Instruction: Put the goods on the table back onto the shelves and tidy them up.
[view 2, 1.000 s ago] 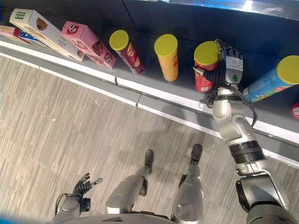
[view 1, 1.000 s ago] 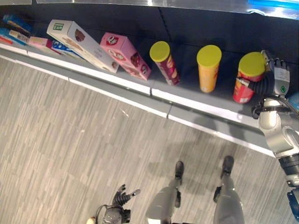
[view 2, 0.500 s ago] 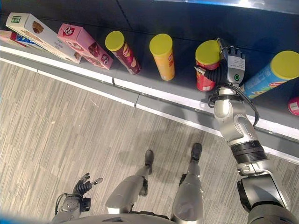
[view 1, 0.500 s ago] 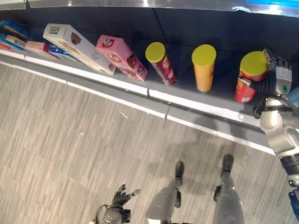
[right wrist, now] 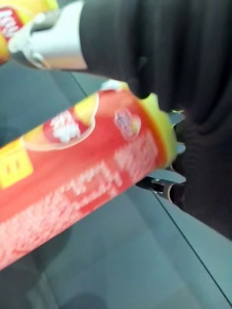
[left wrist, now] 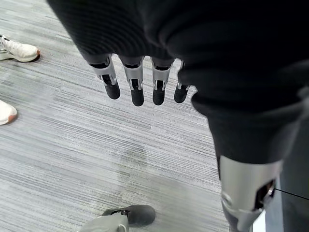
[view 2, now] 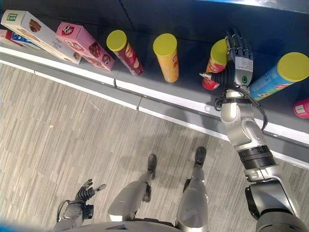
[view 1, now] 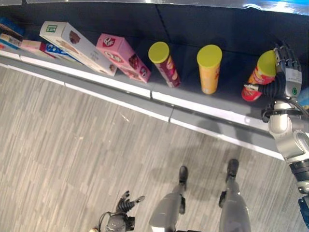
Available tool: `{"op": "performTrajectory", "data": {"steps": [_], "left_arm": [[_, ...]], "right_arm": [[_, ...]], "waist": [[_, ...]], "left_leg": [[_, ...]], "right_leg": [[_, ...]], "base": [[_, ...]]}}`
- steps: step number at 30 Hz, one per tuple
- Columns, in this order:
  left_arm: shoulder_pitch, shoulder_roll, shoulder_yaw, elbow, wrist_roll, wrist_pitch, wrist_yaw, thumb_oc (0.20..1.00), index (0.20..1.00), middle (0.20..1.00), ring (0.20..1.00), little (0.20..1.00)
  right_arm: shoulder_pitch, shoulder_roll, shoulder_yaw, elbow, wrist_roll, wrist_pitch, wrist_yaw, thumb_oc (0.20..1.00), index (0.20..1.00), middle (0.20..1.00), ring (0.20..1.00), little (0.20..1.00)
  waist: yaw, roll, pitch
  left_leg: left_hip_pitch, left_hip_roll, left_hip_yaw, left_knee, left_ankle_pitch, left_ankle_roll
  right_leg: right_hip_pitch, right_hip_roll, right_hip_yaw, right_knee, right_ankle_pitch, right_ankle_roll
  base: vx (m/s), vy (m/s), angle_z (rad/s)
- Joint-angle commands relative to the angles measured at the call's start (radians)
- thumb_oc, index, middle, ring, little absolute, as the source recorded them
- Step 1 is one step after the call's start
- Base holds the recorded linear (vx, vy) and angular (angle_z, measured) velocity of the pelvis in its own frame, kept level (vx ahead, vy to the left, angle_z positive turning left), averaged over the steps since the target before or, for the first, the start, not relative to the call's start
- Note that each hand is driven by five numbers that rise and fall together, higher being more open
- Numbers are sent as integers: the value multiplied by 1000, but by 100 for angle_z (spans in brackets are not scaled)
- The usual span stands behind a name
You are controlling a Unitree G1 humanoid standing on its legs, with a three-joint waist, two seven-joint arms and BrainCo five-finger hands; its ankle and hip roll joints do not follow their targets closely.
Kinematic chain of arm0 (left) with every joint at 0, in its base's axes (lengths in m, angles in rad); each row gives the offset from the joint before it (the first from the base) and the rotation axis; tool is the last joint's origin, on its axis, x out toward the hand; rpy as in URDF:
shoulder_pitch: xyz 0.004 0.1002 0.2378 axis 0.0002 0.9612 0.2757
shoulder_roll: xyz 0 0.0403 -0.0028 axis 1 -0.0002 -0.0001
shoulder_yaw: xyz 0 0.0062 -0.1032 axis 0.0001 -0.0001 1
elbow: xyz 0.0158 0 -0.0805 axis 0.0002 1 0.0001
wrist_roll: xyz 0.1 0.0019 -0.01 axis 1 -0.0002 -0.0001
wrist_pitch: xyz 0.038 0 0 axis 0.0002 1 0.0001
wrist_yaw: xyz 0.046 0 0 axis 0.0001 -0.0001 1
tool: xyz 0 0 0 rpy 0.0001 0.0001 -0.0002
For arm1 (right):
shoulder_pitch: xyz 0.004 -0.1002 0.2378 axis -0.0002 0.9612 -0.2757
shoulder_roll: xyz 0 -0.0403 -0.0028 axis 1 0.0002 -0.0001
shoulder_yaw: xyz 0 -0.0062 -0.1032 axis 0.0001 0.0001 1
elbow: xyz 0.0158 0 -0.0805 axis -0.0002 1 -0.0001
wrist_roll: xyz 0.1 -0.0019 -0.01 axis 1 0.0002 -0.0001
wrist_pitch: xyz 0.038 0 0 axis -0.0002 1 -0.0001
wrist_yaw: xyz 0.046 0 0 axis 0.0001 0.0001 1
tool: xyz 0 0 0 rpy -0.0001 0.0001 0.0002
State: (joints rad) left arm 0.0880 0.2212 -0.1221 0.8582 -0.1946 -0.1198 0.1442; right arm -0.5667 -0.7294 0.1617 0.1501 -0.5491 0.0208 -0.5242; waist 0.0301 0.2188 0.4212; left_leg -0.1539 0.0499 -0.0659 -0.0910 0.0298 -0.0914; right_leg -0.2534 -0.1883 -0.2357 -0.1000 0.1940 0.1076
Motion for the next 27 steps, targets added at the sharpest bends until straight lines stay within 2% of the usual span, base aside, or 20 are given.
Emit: {"op": "performTrajectory", "data": {"steps": [1, 7, 9, 10, 12, 13, 16, 17, 18, 19, 21, 24, 27], "left_arm": [[-22, 75, -53, 46, -16, 8, 17, 1000, 1000, 1000, 1000, 1000], [-28, 74, -29, 78, 6, 36, 4, 1000, 1000, 1000, 1000, 1000], [-25, 78, 8, 111, 32, 56, -3, 1000, 1000, 1000, 1000, 1000], [-24, 79, 7, 111, 32, 56, -3, 1000, 1000, 1000, 1000, 1000], [-22, 90, 42, 126, 57, 57, -23, 1000, 1000, 1000, 1000, 1000], [-19, 97, 51, 129, 68, 55, -31, 1000, 1000, 1000, 1000, 1000], [-18, 103, 58, 129, 73, 54, -44, 1000, 1000, 1000, 1000, 1000], [-16, 105, 69, 133, 77, 53, -56, 1000, 1000, 1000, 1000, 1000], [-24, 111, 84, 146, 87, 52, -65, 1000, 1000, 1000, 1000, 1000], [-25, 110, 89, 151, 89, 51, -68, 1000, 1000, 1000, 1000, 1000], [-24, 109, 93, 154, 92, 47, -68, 1000, 1000, 1000, 1000, 1000], [-22, 109, 108, 176, 97, 47, -82, 1000, 1000, 1000, 1000, 1000], [-28, 110, 109, 194, 92, 45, -90, 1000, 1000, 1000, 1000, 1000]], "right_arm": [[-14, -31, -32, -89, -26, -32, -36, 1000, 1000, 1000, 1000, 1000], [101, -34, -109, -255, -11, -62, 2, 1000, 1000, 1000, 1000, 1000], [223, -19, -124, -330, 80, -106, 115, 1000, 1000, 1000, 1000, 1000], [228, -18, -127, -334, 81, -105, 117, 1000, 1000, 1000, 1000, 1000], [335, -34, -105, -342, 230, -154, 270, 1000, 1000, 1000, 1000, 1000], [379, -36, -96, -345, 303, -174, 337, 1000, 1000, 1000, 1000, 1000], [412, -39, -87, -340, 352, -181, 386, 1000, 1000, 1000, 1000, 1000], [482, -10, -83, -322, 481, -191, 475, 1000, 1000, 1000, 1000, 1000], [560, 19, -89, -314, 555, -190, 551, 1000, 1000, 1000, 1000, 1000], [594, 30, -94, -313, 572, -191, 570, 1000, 1000, 1000, 1000, 1000], [628, 42, -104, -309, 584, -188, 586, 1000, 1000, 1000, 1000, 1000], [722, 102, -108, -218, 649, -156, 648, 1000, 1000, 1000, 1000, 1000], [746, 165, -94, -17, 674, -123, 651, 1000, 1000, 1000, 1000, 1000]], "waist": [[17, -67, -81], [-2, -124, -119], [-24, -173, -157], [-21, -175, -156], [-43, -208, -188], [-49, -218, -197], [-52, -229, -206], [-66, -240, -219], [-85, -249, -230], [-93, -253, -236], [-99, -258, -241], [-131, -278, -252], [-142, -293, -246]], "left_leg": [[-13, 51, 23, 4, -5, -57], [35, 63, 41, 4, -32, -47], [96, 62, 68, 4, -62, -29], [100, 62, 71, 4, -63, -29], [146, 52, 98, 8, -84, -13], [161, 48, 107, 9, -90, -8], [175, 42, 115, 10, -94, -2], [194, 29, 130, 8, -101, 9], [209, 16, 145, 5, -107, 17], [216, 8, 150, 4, -113, 21], [222, 2, 156, 4, -116, 24], [243, -25, 177, 4, -124, 42], [252, -38, 203, 4, -125, 51]], "right_leg": [[68, -74, 38, 22, -108, 102], [107, -63, 42, 18, -116, 102], [138, -57, 64, 18, -117, 103], [140, -58, 67, 18, -117, 103], [155, -59, 92, 23, -109, 107], [158, -61, 100, 25, -104, 111], [160, -63, 113, 30, -98, 114], [157, -70, 131, 35, -83, 124], [155, -82, 141, 39, -69, 134], [157, -88, 147, 41, -65, 139], [158, -93, 152, 42, -61, 143], [139, -108, 193, 62, -16, 153], [107, -108, 220, 65, 46, 154]], "base": [[0, 0, 0], [14, 16, -2], [100, 120, -22], [75, 166, -43], [38, 189, -47], [14, 121, -39], [8, 107, -47], [-20, 247, -34], [-27, 305, -19], [-22, 178, -18], [-21, 129, -25], [-61, 179, -26], [-91, 89, -30]]}}
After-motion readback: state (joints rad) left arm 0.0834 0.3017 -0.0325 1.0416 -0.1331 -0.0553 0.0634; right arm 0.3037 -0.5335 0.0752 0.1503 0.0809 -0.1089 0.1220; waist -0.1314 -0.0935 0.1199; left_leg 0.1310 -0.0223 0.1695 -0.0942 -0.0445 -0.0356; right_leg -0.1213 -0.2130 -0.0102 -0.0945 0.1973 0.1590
